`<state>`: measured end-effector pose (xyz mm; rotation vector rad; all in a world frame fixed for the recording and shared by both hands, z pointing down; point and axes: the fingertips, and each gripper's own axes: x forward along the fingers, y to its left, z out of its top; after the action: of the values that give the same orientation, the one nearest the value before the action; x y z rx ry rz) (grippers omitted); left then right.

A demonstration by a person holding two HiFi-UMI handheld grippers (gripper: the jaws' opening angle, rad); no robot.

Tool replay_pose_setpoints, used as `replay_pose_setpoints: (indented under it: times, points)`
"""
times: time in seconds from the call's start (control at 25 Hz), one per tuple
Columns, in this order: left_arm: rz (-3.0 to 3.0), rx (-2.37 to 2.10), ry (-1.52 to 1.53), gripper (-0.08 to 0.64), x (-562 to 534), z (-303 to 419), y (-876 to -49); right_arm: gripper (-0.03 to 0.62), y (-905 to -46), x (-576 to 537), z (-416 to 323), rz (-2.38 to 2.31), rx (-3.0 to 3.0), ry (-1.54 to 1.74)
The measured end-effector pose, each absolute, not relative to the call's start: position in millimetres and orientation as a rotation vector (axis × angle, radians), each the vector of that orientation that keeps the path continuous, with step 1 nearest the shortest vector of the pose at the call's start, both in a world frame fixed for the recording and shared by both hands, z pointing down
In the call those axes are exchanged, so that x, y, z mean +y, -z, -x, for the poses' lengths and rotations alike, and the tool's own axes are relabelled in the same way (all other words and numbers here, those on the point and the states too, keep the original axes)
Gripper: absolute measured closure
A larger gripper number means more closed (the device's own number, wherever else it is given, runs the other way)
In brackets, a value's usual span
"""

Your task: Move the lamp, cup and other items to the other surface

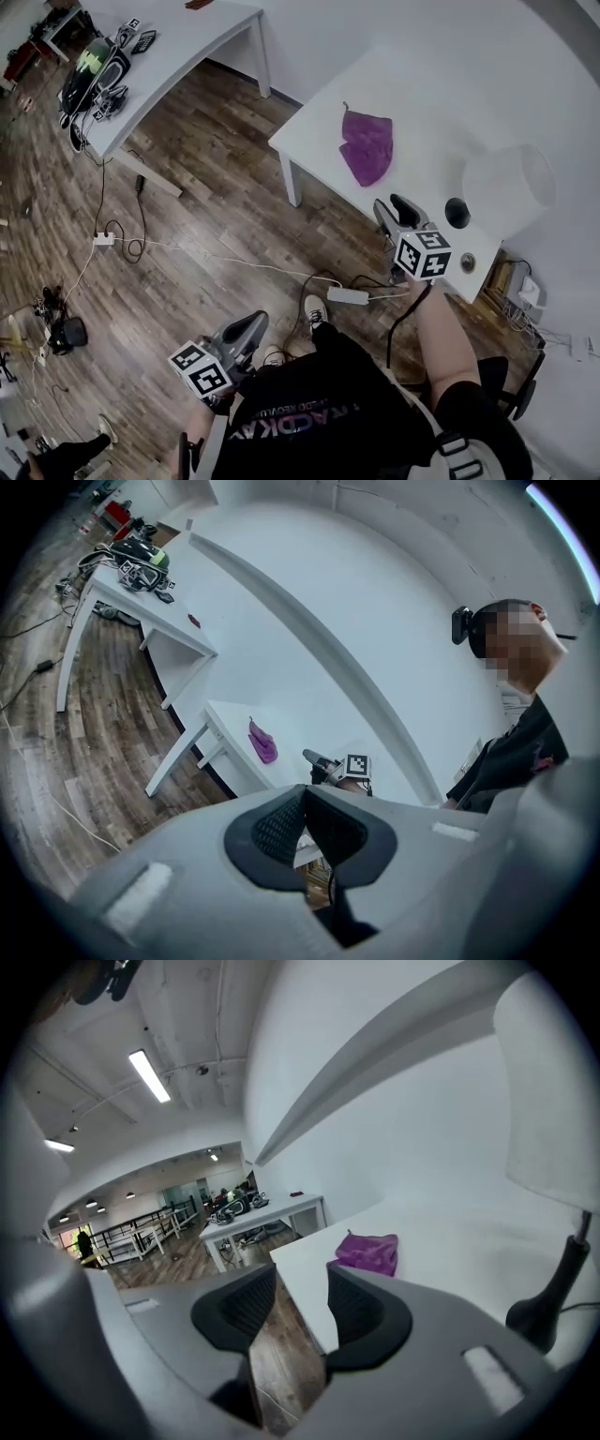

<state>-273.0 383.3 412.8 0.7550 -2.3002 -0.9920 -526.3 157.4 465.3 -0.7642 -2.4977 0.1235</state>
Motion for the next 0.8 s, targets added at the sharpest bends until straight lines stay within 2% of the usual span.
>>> replay_pose_setpoints:
  times: [0.16,0.32,0.52,0.8]
  points:
    - [-0.7,-2.298,1.001,0.557,383,286,-420,0.394,-502,148,582,0.729,-2.443,-0.021]
    - [-0.625,-2.286,1.038,0.557,384,291,-427,0.339,-546,145,630,0.719,-2.348,0.121]
    - [-0.543,-2.267,1.067,0.557,385,293,-438,0.301,-580,144,677,0.701,-2.27,0.206]
    - [-0.462,-2.264,1.087,0.557,388,295,-448,0.304,-614,151,707,0.701,-2.174,0.275]
